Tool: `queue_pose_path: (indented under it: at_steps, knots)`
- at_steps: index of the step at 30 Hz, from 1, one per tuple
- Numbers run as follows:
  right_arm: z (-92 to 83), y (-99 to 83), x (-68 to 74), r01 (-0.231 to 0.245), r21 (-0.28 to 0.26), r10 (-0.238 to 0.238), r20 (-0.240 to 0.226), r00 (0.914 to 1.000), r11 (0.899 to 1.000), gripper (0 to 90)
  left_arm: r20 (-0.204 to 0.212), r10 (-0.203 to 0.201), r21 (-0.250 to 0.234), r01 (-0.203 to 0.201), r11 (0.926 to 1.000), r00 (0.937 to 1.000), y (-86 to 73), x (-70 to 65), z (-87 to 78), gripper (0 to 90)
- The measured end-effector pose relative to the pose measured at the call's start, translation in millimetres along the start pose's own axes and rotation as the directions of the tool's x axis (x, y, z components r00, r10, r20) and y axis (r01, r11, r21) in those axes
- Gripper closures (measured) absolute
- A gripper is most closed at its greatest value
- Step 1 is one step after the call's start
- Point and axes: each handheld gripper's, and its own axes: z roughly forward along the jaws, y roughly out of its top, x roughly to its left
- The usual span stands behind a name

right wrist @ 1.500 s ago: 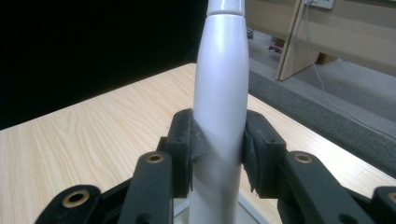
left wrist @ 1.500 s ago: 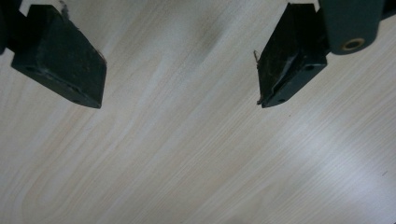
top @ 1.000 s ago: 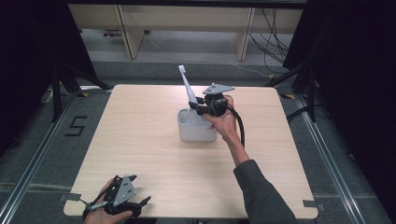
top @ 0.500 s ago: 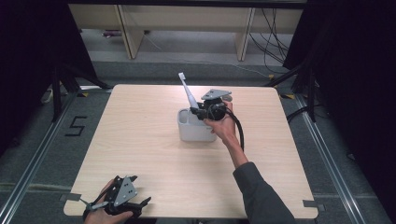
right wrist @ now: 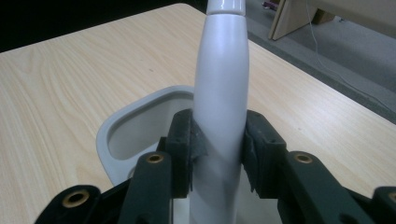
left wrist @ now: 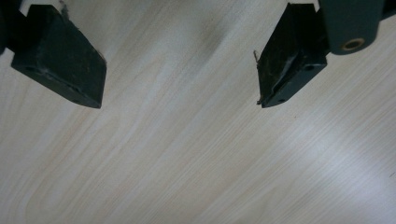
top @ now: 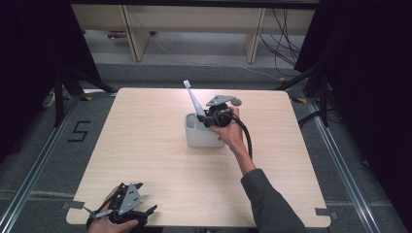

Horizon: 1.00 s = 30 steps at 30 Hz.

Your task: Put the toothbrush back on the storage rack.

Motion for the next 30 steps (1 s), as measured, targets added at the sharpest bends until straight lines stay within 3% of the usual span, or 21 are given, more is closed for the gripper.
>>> queue_pose_path:
  at_steps: [3,10,11,13,16,18,19,22,24,25,30]
  knots:
    - [1.2,0.1,-1.6,0.022,0.032,-0.022,0.001,0.9998,0.999,66.5,0.0,-0.012,-0.009,0.012,0.9999,0.9999,-0.1,-1.2,0.8,15.2]
    - [4.4,-1.6,-0.7,0.014,0.081,-0.014,0.005,0.9999,0.997,66.4,0.002,-0.011,-0.008,0.011,0.9999,0.9999,-0.2,-1.0,0.9,15.2]
    - [4.7,-1.2,-2.9,0.038,0.097,-0.038,0.003,0.9993,0.995,66.4,0.002,-0.009,-0.008,0.009,0.9999,1.0,-0.1,-1.2,1.0,15.2]
    - [4.6,-1.7,-1.3,-0.01,0.12,0.01,0.001,0.9999,0.993,66.4,0.0,-0.012,-0.011,0.012,0.9999,0.9999,-0.1,-1.3,1.1,15.2]
    - [6.9,-3.0,0.2,-0.034,0.122,0.033,0.013,0.9994,0.992,66.4,0.005,-0.005,-0.004,0.005,1.0,1.0,-0.1,-0.9,0.7,15.2]
    - [6.4,-2.8,-0.4,-0.019,0.142,0.019,0.003,0.9998,0.99,66.4,0.003,0.002,0.001,-0.002,1.0,1.0,0.0,-0.7,0.5,15.2]
    - [8.3,-4.1,0.5,-0.04,0.146,0.039,0.012,0.9992,0.989,66.3,0.004,0.003,0.003,-0.003,1.0,1.0,0.0,-0.7,0.6,15.2]
    - [9.6,-4.7,-0.3,-0.034,0.148,0.033,0.009,0.9994,0.988,66.3,0.003,0.002,0.002,-0.002,1.0,1.0,0.1,-0.8,0.5,15.2]
    - [8.2,-4.2,0.4,-0.051,0.178,0.052,0.003,0.9987,0.983,66.3,0.003,-0.002,-0.003,0.002,1.0,1.0,0.0,-0.9,0.7,15.2]
    - [9.4,-4.7,-1.8,-0.01,0.168,0.011,-0.006,0.9999,0.986,66.3,0.003,-0.002,-0.002,0.002,1.0,1.0,0.0,-0.9,0.7,15.2]
    - [12.9,-6.8,-1.8,-0.009,0.169,0.01,-0.007,0.9999,0.985,66.1,0.005,0.006,0.005,-0.006,1.0,1.0,0.2,-0.7,0.3,15.2]
